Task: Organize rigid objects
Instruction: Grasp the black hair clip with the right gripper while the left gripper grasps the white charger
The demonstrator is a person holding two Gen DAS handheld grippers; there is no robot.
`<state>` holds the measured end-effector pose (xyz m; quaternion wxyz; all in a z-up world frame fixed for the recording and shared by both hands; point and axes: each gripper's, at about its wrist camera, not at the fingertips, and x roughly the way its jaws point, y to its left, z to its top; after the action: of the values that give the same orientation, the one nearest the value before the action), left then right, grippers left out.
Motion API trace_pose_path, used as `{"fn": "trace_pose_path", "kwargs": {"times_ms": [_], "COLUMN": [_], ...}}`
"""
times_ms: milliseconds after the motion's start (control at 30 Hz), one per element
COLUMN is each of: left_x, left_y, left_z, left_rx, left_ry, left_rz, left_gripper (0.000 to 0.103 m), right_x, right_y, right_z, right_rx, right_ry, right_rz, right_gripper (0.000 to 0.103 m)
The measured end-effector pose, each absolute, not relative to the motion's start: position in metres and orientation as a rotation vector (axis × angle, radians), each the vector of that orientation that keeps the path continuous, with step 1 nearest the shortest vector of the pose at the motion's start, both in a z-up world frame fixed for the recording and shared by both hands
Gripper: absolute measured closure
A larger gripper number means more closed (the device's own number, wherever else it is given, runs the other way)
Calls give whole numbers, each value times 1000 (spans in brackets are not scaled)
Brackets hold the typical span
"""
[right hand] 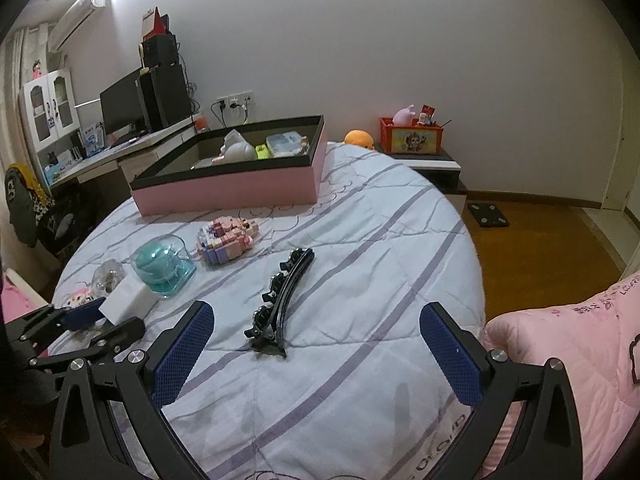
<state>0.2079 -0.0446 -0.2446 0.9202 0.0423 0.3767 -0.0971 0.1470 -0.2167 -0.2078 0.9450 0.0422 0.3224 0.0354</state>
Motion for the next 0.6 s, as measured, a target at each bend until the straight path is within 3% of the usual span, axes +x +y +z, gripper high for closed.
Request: {"fn": "trace_pose_path", "kwargs": {"times_ms": [33, 67, 533, 567, 600], "left_x": [209, 210, 212, 212, 211], "left_y": [-45, -45, -44, -43, -42], "left_z": [-245, -245, -234, -233, -232], "left_rx": [96, 103, 110, 116, 113], "left_ry": [774, 768, 746, 749, 742], "left_rz": [-191, -189, -252, -254, -255], "left_gripper": [61, 62, 62, 62, 62], "right_x": [149, 151, 191, 195, 199], "right_y": [-216, -216, -198, -196, -195], "right_z": [-209, -211, -228, -229, -232], "right_rx": [83, 82, 61, 60, 68], "right_ry": [663, 668, 751, 764, 776], "right_rz": [72, 72, 97, 100, 111], "right_gripper": [0, 0, 0, 1, 9]}}
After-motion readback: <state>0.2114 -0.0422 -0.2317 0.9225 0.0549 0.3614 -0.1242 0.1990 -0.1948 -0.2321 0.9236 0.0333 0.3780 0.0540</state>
